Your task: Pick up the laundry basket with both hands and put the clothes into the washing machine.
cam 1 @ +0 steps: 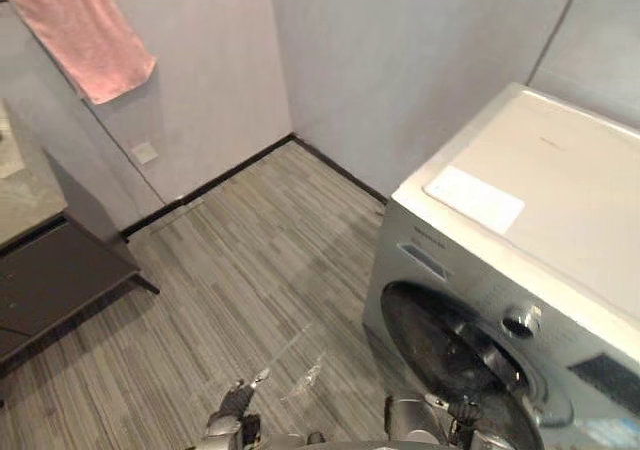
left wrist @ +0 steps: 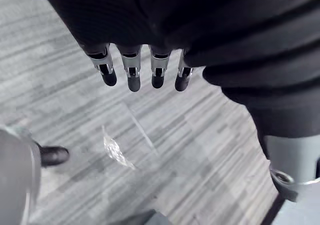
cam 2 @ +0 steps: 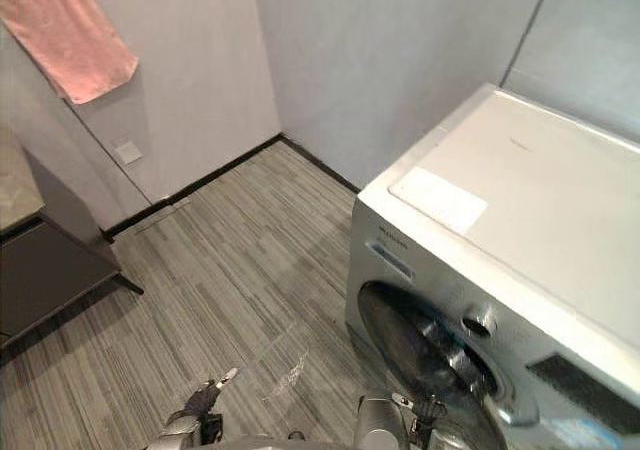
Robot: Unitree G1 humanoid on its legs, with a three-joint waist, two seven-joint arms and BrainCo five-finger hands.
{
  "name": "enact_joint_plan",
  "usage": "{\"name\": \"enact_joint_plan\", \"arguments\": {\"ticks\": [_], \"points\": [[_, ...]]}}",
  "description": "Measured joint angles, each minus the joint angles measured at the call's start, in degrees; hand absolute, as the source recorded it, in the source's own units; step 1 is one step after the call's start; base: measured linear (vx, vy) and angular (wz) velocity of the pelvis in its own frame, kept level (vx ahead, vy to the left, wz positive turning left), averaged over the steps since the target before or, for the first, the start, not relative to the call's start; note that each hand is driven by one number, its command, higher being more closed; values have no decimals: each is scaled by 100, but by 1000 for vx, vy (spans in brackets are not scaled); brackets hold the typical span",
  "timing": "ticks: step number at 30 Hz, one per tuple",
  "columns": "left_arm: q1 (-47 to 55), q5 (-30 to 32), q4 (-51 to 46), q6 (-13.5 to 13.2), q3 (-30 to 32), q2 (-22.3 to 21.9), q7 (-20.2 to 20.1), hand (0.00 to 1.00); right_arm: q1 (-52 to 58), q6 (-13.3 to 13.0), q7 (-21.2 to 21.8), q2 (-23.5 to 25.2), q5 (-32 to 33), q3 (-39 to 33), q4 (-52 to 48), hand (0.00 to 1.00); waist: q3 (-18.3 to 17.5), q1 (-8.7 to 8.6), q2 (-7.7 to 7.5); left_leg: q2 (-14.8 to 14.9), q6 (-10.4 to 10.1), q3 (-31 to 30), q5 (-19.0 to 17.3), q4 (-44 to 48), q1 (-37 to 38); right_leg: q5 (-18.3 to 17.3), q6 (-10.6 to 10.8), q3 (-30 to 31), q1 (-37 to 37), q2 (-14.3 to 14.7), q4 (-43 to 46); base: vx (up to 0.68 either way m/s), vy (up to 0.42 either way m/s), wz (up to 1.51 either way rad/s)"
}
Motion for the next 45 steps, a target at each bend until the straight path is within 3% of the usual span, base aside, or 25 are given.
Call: {"name": "enact_joint_plan", "arguments": {"ticks": [1, 2, 4, 6, 9, 12, 14, 16, 18, 20, 21, 22, 24, 25, 28, 31, 34, 37, 38, 39, 40, 41, 42, 43, 45], "points": [[-53, 113, 58, 12, 86, -71, -16, 0, 49, -22, -19, 80, 44, -73, 24, 0, 86, -24, 20, 68, -131, -280, -73, 106, -38, 229, -100, 42, 145, 71, -63, 228, -412, 126], [-24, 201, 59, 18, 162, -113, -50, 0, 103, -2, -15, 44, 47, -96, 40, 0, 50, 21, 37, 185, -226, -345, -11, 97, -90, 179, -176, -17, 179, 178, -103, 197, -328, 94], [-9, 486, 119, 22, 383, -122, -122, 0, 140, 332, 198, -20, 279, -258, 226, 0, 3, 19, 145, 379, -371, -525, 77, -57, 19, 112, -437, -417, 251, 225, -66, 226, -275, 55], [-23, 611, 167, 70, 461, -181, -123, 0, 207, 496, 304, -104, 304, -251, 350, 0, -46, 12, 243, 460, -494, -553, 155, -200, 96, 87, -483, -563, 336, 248, -63, 163, -192, 37], [-6, 688, 167, 139, 510, -184, -122, 0, 364, 498, 259, -112, 284, -176, 348, 0, -58, 13, 256, 514, -523, -543, 141, -176, 215, 31, -551, -670, 564, 256, -114, 45, -62, 13], [34, 680, 112, 139, 680, -179, -118, 0, 395, 497, 216, -117, 268, -93, 339, 0, -77, 19, 266, 575, -734, -547, -131, 590, -96, -174, -481, -766, 783, 308, -345, -21, -13, 21], [65, 674, -29, 139, 692, -109, -96, 0, 469, 479, 125, -98, 266, -39, 243, 0, -68, 37, 248, 565, -802, -411, -125, 2294, -1026, -205, -427, -892, 960, 212, -521, -77, 74, 40], [126, 648, -46, 140, 686, -86, -57, 0, 541, 448, 59, -77, 263, -36, 169, 0, -72, 68, 223, 602, -876, -234, -42, 2706, -1206, -259, -334, -924, 1057, 180, -468, -77, 50, 26], [189, 555, -75, 135, 686, -24, 8, 0, 570, 323, -10, -61, 239, -44, 122, 0, -103, 62, 209, 602, -786, 16, 16, 2504, -1200, -283, -296, -942, 1083, 38, -558, -78, 88, 40], [196, 554, -60, 148, 685, 7, 26, 0, 530, 117, -109, 31, 154, -105, 41, 0, -87, 64, 128, 538, -525, 357, 78, 1891, -1175, -271, -243, -927, 1101, -102, -844, -113, 97, 63], [210, 555, -59, 157, 687, 5, 27, 0, 526, 76, -117, 26, 140, -111, -9, 0, -102, 72, 167, 578, -386, 451, -30, 1635, -1132, -256, -218, -933, 1086, -102, -874, -139, 73, 66], [236, 558, -52, 185, 686, 11, 30, 0, 511, 4, -117, -32, 135, -122, -76, 0, -109, 57, 302, 733, -353, 554, -26, 997, -1021, -224, -117, -988, 1025, -32, -839, -164, 70, 47], [332, 558, 62, 195, 694, 100, 75, 0, 404, -55, -120, -27, 126, -138, -5, 0, -149, 59, 240, 522, -384, 719, 88, 462, -829, -85, -57, -843, 1086, -171, -1075, -86, 92, 36], [370, 555, 130, 191, 684, 219, 122, 0, 300, -60, -113, -7, 92, -142, 65, 0, -204, 71, 80, 436, -404, 811, 123, 303, -749, -66, -64, -735, 1098, -207, -1126, 46, 92, 27], [482, 560, 194, 187, 688, 352, 135, 0, 183, -61, -111, -43, 31, -160, 275, 0, -252, 110, 41, 307, -383, 910, 126, 235, -674, 47, -48, -485, 1140, -254, -1263, -5, 89, -8], [602, 567, 426, 222, 657, 363, 134, 0, 124, -54, -97, -115, -49, -188, 369, 0, -365, 120, 174, 226, -316, 1044, 85, 118, -659, 52, -50, -374, 1150, -302, -1602, 81, 132, -48], [611, 564, 485, 233, 512, 465, 134, 0, 157, -42, -102, -111, -176, -187, 395, 0, -361, 123, 153, 149, -213, 1080, 23, 119, -681, 44, 21, -389, 1082, -391, -1562, 124, 92, -22], [606, 560, 492, 229, 155, 585, 133, 0, 146, -49, -108, -91, -177, -185, 372, 0, -370, 114, 63, -67, -121, 1000, 17, 112, -559, 33, 95, -450, 925, -611, -949, 156, 69, 8], [590, 560, 493, 229, 100, 592, 130, 0, 142, -55, -107, -75, -173, -183, 349, 0, -369, 86, 65, -124, -41, 947, 28, 112, -512, 168, -24, -455, 880, -658, -702, 207, 57, 34], [557, 560, 496, 226, -39, 653, 129, 0, 113, -71, -107, -53, -160, -179, 329, 0, -308, 64, -10, -168, 57, 915, 53, 109, -429, 101, 25, -501, 674, -722, -94, 227, 37, 33], [534, 562, 497, 227, -98, 692, 122, 0, 33, -82, -99, -46, -103, -160, 324, 0, -263, 44, 50, -169, 64, 844, 58, 117, -305, 138, -25, -521, 501, -706, 502, 229, 27, 31], [518, 563, 500, 228, -113, 712, 120, 0, 8, -95, -95, -43, -87, -117, 321, 0, -224, 25, 15, -171, 65, 781, 58, 88, -233, 187, -94, -523, 432, -699, 766, 257, 3, 30], [487, 567, 501, 229, -122, 728, 120, 0, 6, -142, -94, -42, -38, -59, 322, 0, -186, 16, -19, -134, 74, 675, 64, 31, -98, 294, -227, -547, 274, -663, 1213, 285, -40, 39], [417, 577, 498, 234, -166, 726, 118, 0, -16, -182, -92, -24, 57, -14, 314, 0, -66, 12, 19, -17, 74, 595, 63, 11, 29, 135, -337, -561, 81, -537, 1633, 327, -104, 42], [383, 618, 500, 239, -131, 741, 117, 0, -46, -168, -94, -2, 69, 105, 268, 0, -21, 26, -60, 191, 62, 506, 57, 4, 148, -183, -393, -588, 13, -141, 1403, 228, -139, 32]]}}
